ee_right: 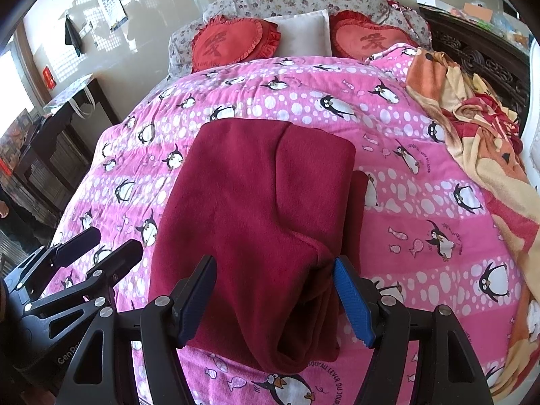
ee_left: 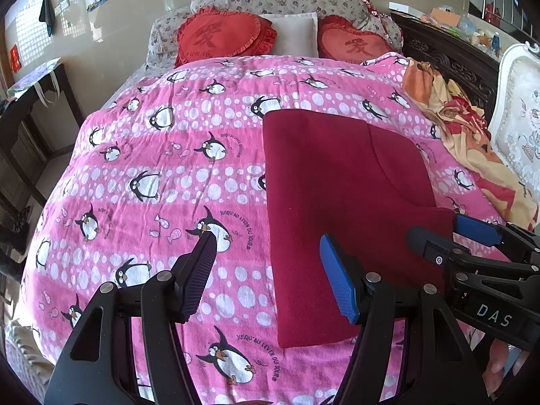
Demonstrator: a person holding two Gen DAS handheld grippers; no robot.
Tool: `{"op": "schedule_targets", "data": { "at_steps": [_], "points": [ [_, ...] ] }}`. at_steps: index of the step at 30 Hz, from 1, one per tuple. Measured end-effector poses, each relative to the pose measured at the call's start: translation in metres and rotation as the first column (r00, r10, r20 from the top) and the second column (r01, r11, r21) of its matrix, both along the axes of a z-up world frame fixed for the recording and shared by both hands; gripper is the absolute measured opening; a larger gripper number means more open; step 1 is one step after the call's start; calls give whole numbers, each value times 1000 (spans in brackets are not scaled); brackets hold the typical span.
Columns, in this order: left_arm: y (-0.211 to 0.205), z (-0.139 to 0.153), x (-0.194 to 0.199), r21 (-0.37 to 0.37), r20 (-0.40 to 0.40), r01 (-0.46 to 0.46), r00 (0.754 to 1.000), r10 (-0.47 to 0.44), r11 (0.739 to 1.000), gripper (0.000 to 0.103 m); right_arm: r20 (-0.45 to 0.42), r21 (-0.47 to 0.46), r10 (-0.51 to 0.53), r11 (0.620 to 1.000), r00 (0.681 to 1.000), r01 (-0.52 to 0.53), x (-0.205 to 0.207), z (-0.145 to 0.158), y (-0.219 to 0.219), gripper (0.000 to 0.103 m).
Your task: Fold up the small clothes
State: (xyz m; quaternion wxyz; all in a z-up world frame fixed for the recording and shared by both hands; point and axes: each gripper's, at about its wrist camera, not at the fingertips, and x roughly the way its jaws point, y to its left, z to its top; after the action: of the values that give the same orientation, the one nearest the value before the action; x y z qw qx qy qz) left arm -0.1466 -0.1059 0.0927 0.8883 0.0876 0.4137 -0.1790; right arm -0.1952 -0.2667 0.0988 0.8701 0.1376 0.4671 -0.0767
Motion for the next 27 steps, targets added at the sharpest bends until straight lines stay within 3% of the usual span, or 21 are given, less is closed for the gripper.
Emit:
{"op": "schedule_targets", "data": {
  "at_steps": [27],
  "points": [
    [-1,-5,1,1,-6,4,1000,-4,1000,64,-16,2,-1,1000,1000,1,3,-5,-2,70]
  ]
}}
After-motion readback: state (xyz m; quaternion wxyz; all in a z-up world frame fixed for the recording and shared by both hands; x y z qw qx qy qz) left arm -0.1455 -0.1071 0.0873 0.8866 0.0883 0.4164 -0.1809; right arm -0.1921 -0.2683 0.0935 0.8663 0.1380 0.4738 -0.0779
